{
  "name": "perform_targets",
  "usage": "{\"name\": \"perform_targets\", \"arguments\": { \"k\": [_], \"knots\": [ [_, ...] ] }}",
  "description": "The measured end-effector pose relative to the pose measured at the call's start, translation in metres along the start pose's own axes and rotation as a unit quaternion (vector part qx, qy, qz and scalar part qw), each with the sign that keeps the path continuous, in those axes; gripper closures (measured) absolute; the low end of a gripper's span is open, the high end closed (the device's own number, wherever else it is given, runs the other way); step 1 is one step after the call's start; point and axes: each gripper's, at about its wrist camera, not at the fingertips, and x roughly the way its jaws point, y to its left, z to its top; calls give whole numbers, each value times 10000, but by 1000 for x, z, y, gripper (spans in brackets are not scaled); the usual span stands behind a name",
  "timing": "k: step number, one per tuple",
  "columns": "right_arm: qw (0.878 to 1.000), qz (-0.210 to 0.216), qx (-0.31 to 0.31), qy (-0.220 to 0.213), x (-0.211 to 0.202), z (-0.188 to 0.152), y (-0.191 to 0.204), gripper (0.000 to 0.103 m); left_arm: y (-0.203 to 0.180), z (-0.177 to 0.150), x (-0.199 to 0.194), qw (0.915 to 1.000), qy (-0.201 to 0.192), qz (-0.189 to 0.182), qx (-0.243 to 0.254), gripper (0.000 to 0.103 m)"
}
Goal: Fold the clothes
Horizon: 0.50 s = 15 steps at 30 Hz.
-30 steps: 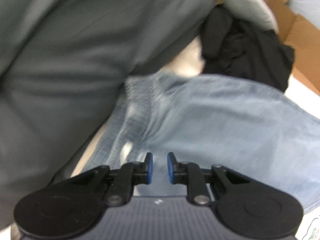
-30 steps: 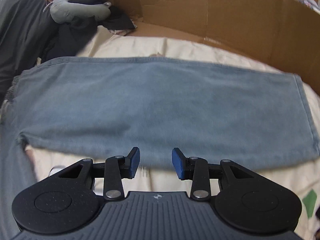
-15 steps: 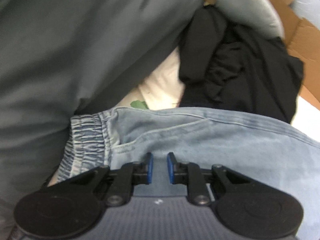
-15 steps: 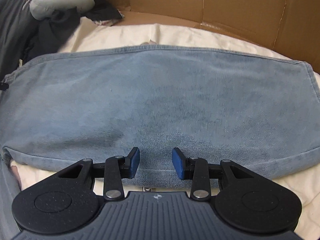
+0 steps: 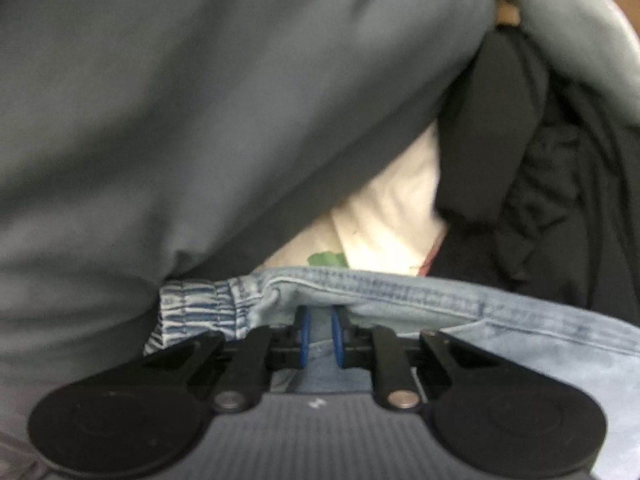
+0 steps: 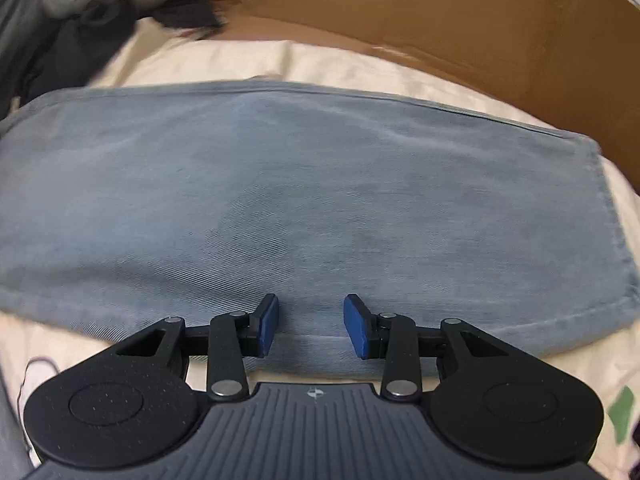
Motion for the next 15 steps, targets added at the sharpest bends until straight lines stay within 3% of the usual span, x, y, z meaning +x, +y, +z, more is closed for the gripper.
{"name": "perform_targets", "arguments": {
  "k": [3,9,15],
  "knots": [
    [9994,130,264,-173,-7,4,-3,60,-4,-8,-27,9992,-76,-309,241,87],
    [9971,587,-8,-480,-15,13,29,60,3,-48,-66,9972,195,-693,214,85],
    [9932,1014,-187,-549,-11,18,64,60,3,-86,-74,9956,420,-763,352,85]
  ]
}}
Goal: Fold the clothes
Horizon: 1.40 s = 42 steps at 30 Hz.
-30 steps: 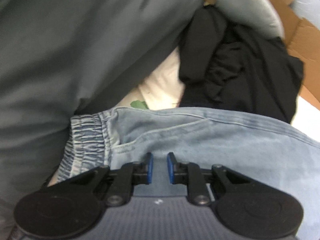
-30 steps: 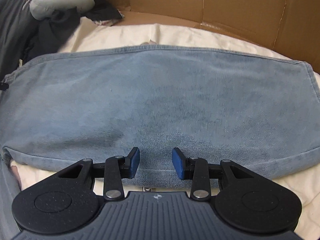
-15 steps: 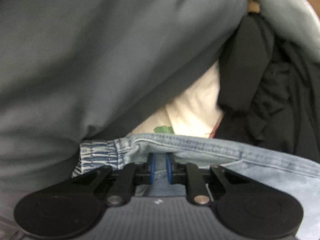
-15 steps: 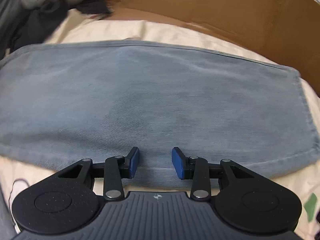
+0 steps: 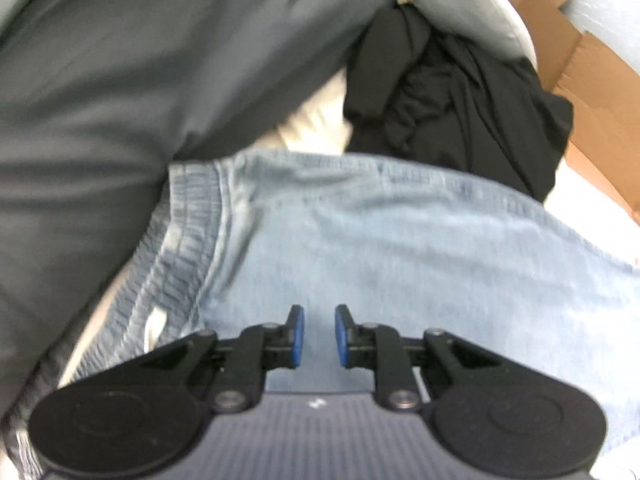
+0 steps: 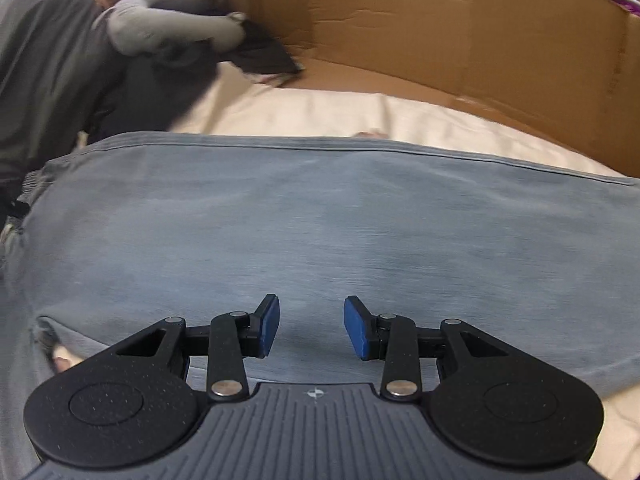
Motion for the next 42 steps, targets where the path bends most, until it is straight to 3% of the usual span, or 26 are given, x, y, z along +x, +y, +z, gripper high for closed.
{"name": "perform_targets", "arguments": {
  "k": [5,9,13,16,21,29,36,42],
  "knots": [
    [9994,122,-223,249,12,-11,20,60,-5,-20,18,9992,350,29,198,84],
    [9973,18,-492,553,17,-25,25,59,-3,-14,33,9988,221,319,311,75],
    [9963,-64,-476,711,10,-27,23,59,-3,5,27,9988,196,442,86,85],
    [9966,-144,-367,728,6,-26,24,59,-18,13,12,9992,-35,281,271,85],
    [9959,-128,-479,757,10,-28,24,59,-57,13,4,9976,-24,-180,672,84],
    [9952,-112,-487,843,12,-28,19,59,-123,14,32,9869,-102,-657,1472,84],
    [9957,-112,-455,793,13,-30,18,59,-160,31,57,9835,-73,-335,1777,81],
    [9962,-117,-426,753,15,-27,18,58,-176,35,68,9850,-217,-24,1711,81]
  ]
}}
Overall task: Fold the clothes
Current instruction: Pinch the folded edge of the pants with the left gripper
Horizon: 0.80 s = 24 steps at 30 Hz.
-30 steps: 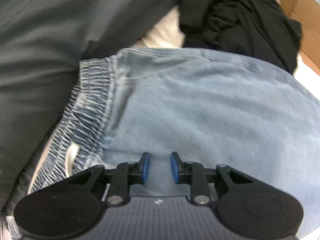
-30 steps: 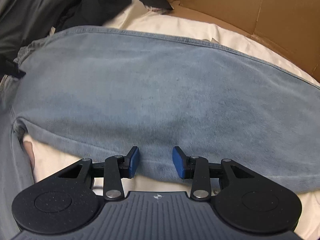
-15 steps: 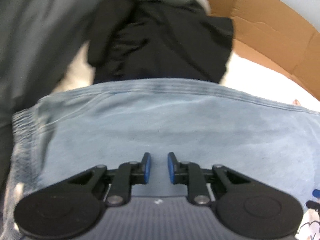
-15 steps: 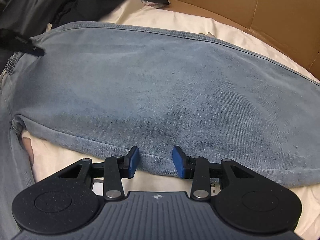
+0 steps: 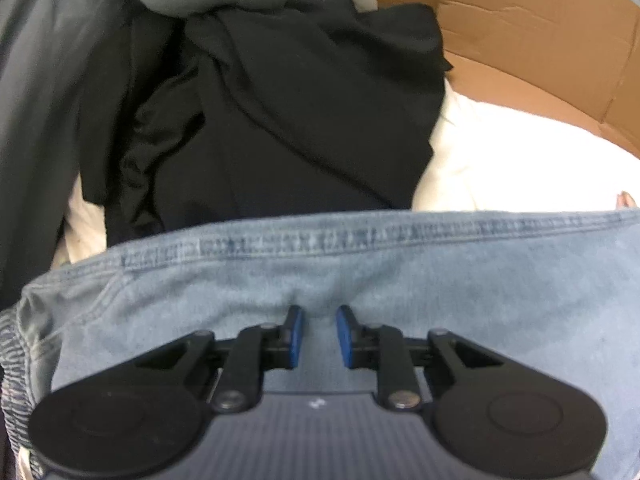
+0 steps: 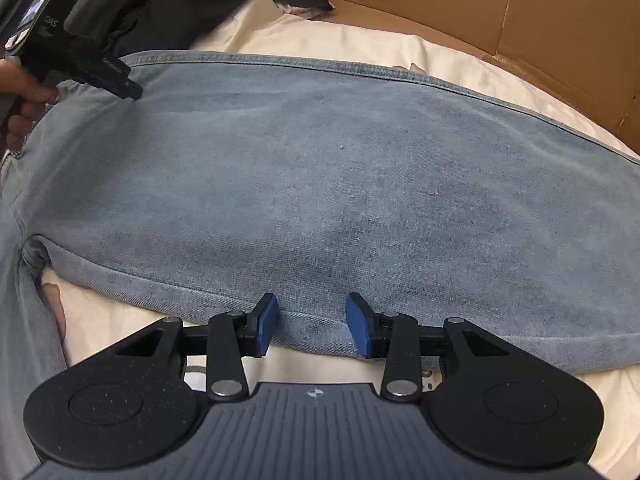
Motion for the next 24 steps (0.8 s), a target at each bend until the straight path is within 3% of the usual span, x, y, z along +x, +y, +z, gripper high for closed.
{"name": "perform_targets", "arguments": {
  "k": [4,7,13,19,24],
  "knots": [
    [10000,41,43,8,-3,-1,-3,58,-2,9,6,9999,-96,96,-49,81],
    [10000,58,72,11,-6,-4,-7,58,1,18,11,9997,39,55,-244,81],
    [9998,68,171,-9,-15,-8,-15,58,-7,27,17,9995,195,189,-127,81],
    [9994,119,320,-62,-18,-11,-21,58,-6,32,19,9992,370,85,-115,81],
    [9979,134,544,-313,-26,-9,-29,58,-8,29,19,9991,346,105,-234,81]
  ]
}}
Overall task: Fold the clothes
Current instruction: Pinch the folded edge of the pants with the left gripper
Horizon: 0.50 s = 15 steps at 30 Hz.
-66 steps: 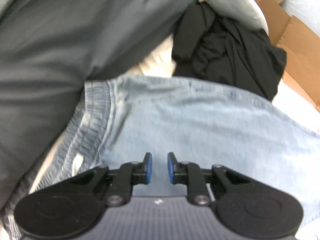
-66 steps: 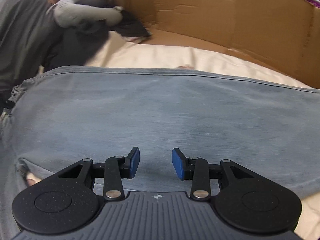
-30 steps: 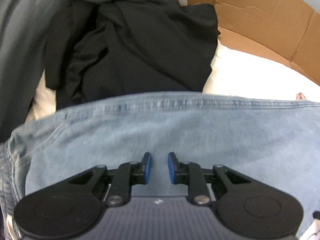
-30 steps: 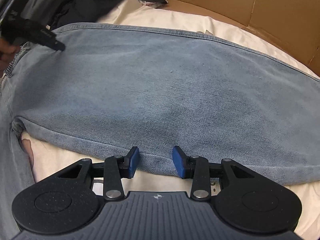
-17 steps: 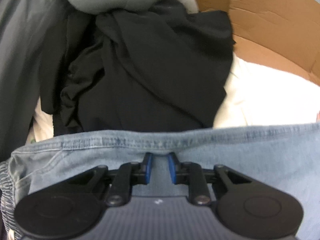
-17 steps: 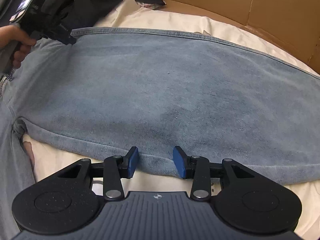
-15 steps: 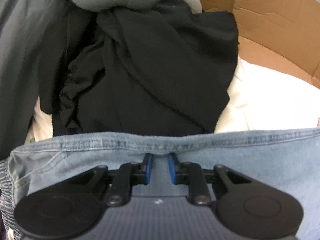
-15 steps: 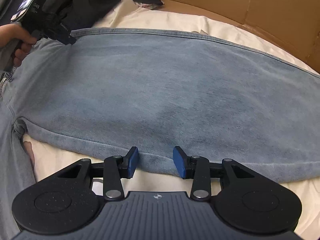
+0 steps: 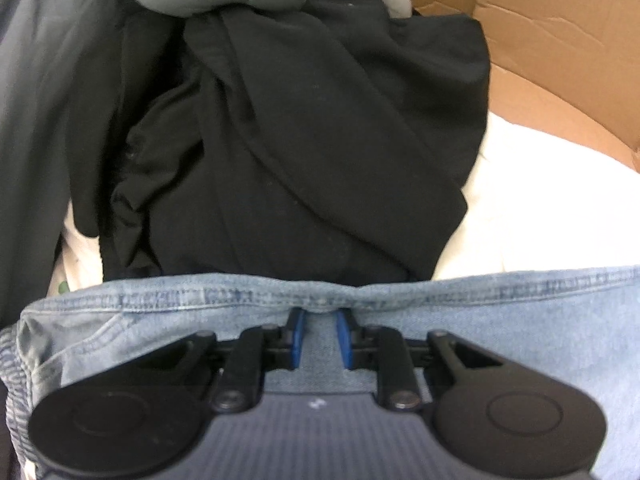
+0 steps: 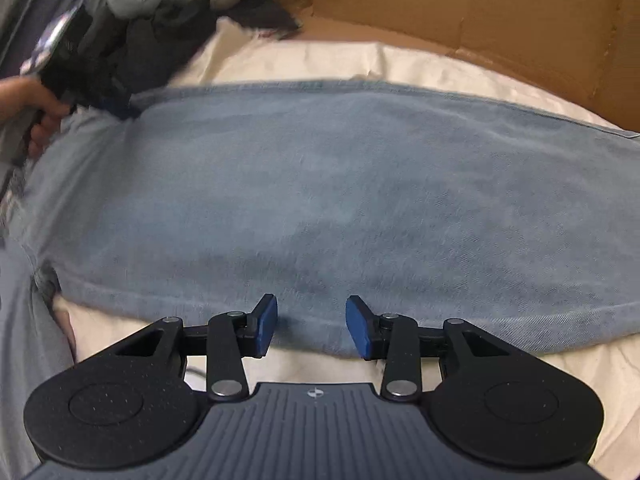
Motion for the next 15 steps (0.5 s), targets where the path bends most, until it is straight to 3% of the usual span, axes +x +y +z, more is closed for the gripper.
{"name": "perform_targets", "arguments": {
  "k": [9,15],
  "knots": [
    [9989,-389,248,103,6,3,-32,58,4,-4,-14,9998,-9,-191,-59,84],
    [9987,-424,282,23,2,7,-37,58,-31,-12,-40,9981,-162,-513,297,84]
  ]
}}
